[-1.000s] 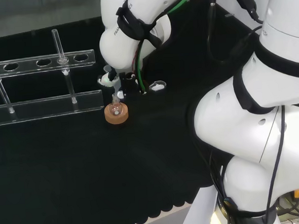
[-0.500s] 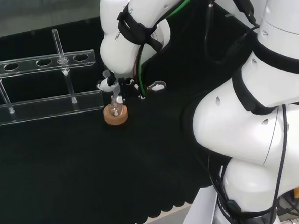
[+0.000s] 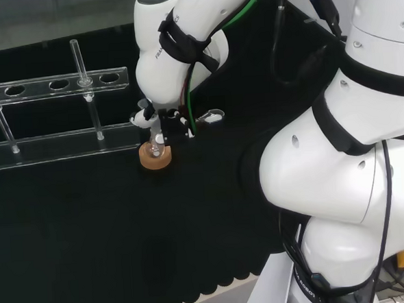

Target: Place the funnel on the round-bottom flask.

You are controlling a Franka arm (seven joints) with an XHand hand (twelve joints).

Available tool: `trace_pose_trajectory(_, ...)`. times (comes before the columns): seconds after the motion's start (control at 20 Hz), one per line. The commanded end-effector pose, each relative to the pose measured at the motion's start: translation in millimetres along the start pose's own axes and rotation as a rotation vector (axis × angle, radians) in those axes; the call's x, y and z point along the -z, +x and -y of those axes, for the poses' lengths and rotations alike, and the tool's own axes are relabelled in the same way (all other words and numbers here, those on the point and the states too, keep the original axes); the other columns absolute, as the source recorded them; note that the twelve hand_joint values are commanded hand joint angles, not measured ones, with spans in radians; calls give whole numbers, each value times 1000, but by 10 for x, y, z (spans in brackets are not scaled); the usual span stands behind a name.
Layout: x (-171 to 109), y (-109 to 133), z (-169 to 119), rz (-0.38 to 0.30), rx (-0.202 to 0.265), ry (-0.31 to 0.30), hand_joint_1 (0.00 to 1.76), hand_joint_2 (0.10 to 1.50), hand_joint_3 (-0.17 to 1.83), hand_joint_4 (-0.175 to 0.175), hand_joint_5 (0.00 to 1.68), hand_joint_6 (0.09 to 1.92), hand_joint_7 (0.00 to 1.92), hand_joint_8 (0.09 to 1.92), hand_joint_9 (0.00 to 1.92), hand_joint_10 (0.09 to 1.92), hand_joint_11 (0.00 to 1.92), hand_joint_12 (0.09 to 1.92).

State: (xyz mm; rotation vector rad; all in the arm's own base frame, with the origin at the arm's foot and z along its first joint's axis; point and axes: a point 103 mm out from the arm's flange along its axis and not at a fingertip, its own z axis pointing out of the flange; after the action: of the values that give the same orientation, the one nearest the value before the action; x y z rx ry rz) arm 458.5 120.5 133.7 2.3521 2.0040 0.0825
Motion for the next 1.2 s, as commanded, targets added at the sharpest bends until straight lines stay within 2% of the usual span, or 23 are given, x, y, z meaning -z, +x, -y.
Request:
trace_pose_trajectory(0.05,-27,47,-44,-9,-3,2,1063,724,689,175,1081,1001,1335,892,1268,253,155,1582)
trace_pose_trajectory(0.25,-8,44,-33,-14,-5,9,1047,779,610,175,1046,1024,1281,850,1243,246,135,1588)
trace_pose_trajectory(0.35,12,45,-14,-15,-4,8,944,651,759,117,971,939,1223,783,1194,243,117,1589)
trace_pose_trajectory(0.4,21,49,-6,-15,-3,12,913,597,823,100,949,900,1203,757,1173,244,110,1590)
trace_pose_trajectory(0.55,44,62,13,-13,6,25,829,519,820,80,828,792,1080,656,1094,242,79,1597)
trace_pose_trajectory(0.8,71,91,28,-12,21,34,733,522,672,60,599,583,908,500,947,276,27,1608)
trace_pose_trajectory(1.2,156,95,29,-22,22,16,636,536,572,57,529,258,769,450,803,417,0,1608)
